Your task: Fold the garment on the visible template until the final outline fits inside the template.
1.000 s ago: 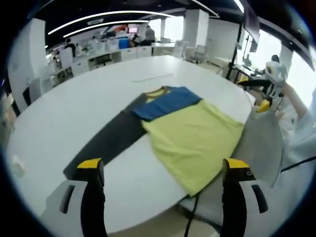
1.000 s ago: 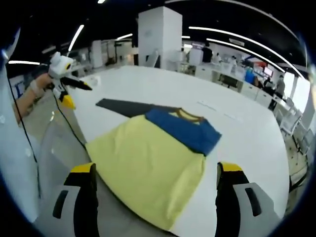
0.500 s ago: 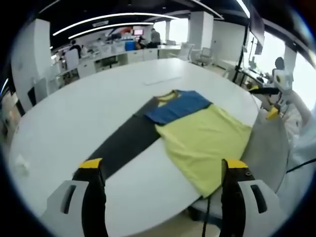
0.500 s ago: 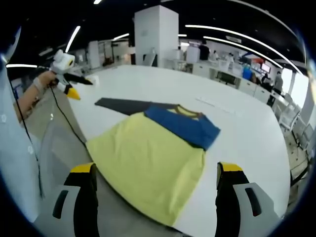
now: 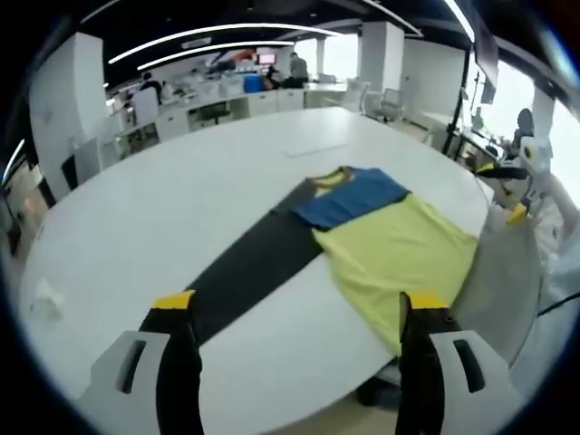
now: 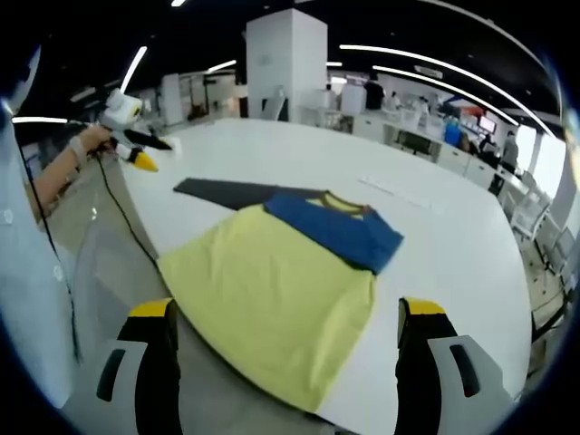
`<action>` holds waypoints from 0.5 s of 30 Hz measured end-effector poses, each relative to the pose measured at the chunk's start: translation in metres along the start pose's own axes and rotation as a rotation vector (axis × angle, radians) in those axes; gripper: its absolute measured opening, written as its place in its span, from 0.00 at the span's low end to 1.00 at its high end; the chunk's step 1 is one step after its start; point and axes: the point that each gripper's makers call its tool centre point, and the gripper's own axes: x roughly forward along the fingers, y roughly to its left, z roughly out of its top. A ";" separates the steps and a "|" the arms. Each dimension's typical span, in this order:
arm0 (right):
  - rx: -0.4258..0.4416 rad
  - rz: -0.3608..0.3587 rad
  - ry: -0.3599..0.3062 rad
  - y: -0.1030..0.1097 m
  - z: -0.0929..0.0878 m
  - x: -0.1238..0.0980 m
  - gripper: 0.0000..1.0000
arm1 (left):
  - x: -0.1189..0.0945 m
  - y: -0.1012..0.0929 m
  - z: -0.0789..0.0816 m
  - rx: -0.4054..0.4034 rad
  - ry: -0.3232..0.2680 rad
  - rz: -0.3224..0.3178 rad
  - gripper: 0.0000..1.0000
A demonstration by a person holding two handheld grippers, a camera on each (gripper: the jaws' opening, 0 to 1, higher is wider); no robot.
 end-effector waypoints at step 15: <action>0.009 -0.011 0.000 0.000 0.000 -0.002 1.00 | 0.004 0.044 -0.008 -0.060 -0.008 0.065 0.77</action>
